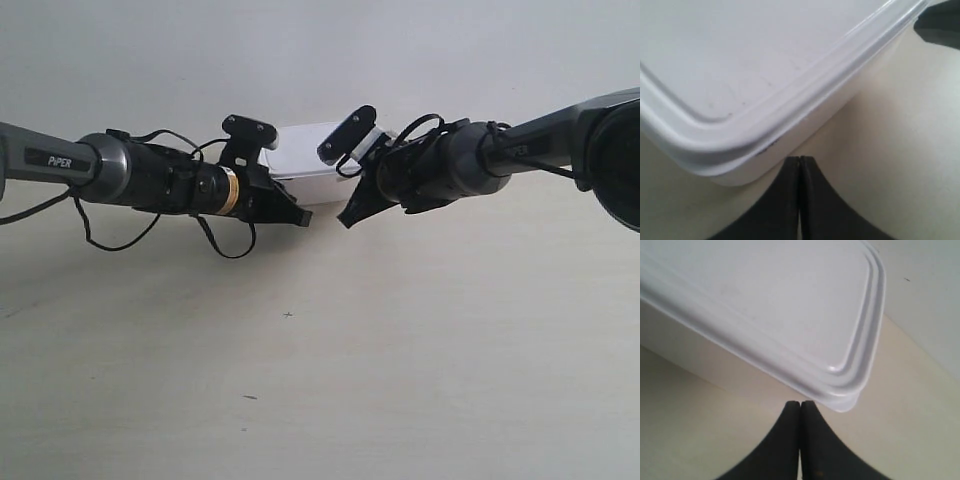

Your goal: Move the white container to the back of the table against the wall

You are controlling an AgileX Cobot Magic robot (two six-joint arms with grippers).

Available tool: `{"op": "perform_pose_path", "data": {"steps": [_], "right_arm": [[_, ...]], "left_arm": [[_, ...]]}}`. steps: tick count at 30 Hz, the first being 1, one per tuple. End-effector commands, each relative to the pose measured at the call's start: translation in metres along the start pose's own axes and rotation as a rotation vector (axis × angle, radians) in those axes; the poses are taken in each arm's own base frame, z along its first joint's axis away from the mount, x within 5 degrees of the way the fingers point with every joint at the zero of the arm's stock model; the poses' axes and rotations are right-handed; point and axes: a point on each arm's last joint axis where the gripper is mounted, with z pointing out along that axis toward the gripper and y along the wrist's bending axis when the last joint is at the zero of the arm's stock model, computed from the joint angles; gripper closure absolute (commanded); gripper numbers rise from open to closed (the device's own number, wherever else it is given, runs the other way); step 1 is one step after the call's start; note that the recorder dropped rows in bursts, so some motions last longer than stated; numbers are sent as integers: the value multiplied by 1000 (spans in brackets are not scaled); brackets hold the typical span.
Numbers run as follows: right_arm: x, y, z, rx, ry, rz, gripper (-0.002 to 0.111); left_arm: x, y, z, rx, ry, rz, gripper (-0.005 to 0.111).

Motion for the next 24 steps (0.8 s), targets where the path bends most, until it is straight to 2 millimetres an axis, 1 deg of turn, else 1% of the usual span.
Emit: {"op": "perform_pose_path", "data": {"steps": [1, 5, 8, 12, 20, 24], "right_arm": [[-5, 3, 0, -64, -38, -29, 108], [-8, 2, 0, -59, -46, -21, 108], [-10, 0, 0, -58, -51, -12, 108], [-8, 4, 2, -79, -50, -18, 108], [-7, 9, 14, -81, -52, -3, 108], [-9, 8, 14, -79, -59, 0, 108]], "left_arm": [[-5, 4, 0, -2, -17, -9, 107], [-11, 10, -2, -13, -37, -11, 107], [-11, 14, -3, -18, -37, -16, 107], [-10, 20, -4, -28, -38, -23, 107], [-13, 24, -5, -33, -50, -23, 107], [-19, 28, -6, -42, -68, -24, 107]]}}
